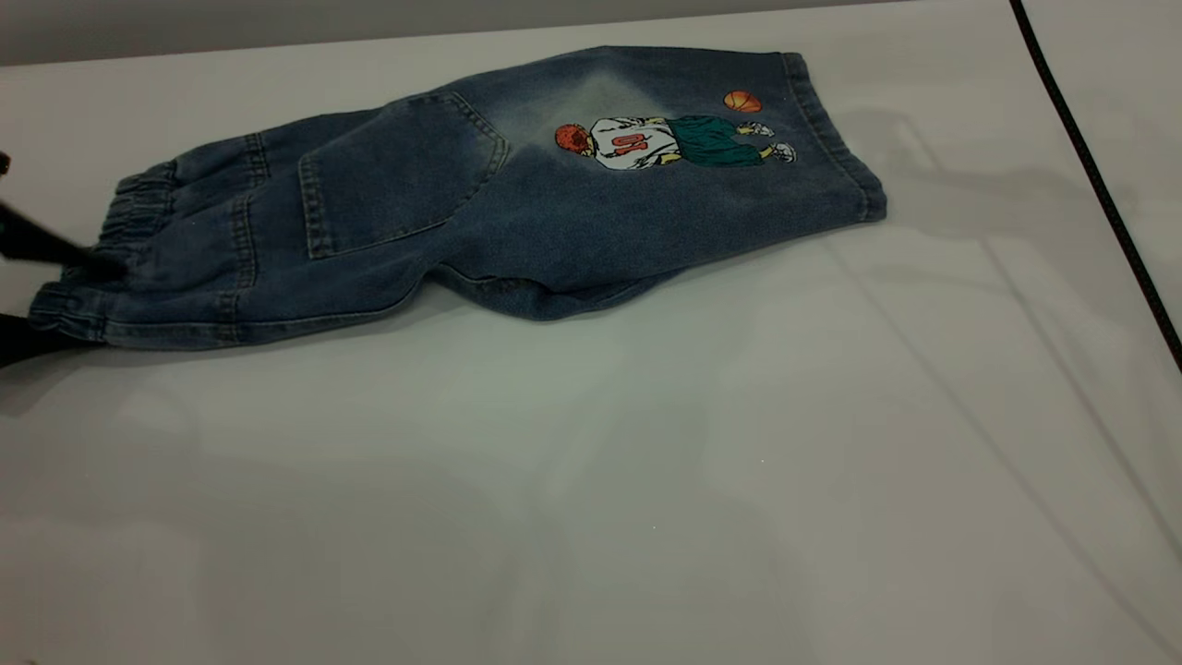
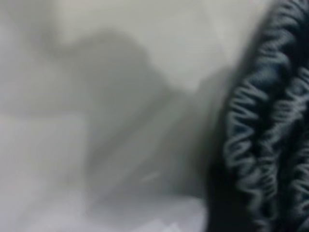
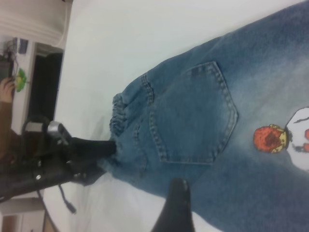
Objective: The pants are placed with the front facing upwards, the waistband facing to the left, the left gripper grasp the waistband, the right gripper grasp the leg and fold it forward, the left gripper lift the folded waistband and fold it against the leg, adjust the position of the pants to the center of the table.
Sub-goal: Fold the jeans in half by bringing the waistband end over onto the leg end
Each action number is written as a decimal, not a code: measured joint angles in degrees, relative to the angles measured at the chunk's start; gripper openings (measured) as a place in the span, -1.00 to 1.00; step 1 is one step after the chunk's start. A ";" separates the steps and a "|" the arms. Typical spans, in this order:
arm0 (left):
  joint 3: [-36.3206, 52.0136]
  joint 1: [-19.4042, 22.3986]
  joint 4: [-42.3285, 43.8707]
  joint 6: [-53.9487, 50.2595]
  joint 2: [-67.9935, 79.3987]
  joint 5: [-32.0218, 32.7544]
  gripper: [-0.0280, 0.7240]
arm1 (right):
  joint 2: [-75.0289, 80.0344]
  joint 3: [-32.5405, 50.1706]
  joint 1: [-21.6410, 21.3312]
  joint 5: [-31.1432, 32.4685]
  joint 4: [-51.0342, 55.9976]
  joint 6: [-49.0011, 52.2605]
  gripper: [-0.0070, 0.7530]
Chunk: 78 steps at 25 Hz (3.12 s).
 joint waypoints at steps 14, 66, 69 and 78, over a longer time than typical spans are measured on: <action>0.06 0.09 1.64 4.25 -0.21 6.52 -0.56 | 0.11 0.00 11.23 -6.36 -0.33 -2.49 0.49; 1.18 -15.48 25.05 -12.80 -41.97 9.00 -0.56 | 14.59 -5.80 25.46 -5.92 4.29 -5.92 0.46; 1.18 -15.48 24.63 -12.80 -42.03 11.18 -0.56 | 14.62 -5.80 23.27 -6.30 -2.23 -2.26 0.46; -0.19 -18.83 22.48 -12.80 -43.81 12.05 -0.56 | 14.87 -5.80 24.28 -10.88 -17.29 4.93 0.46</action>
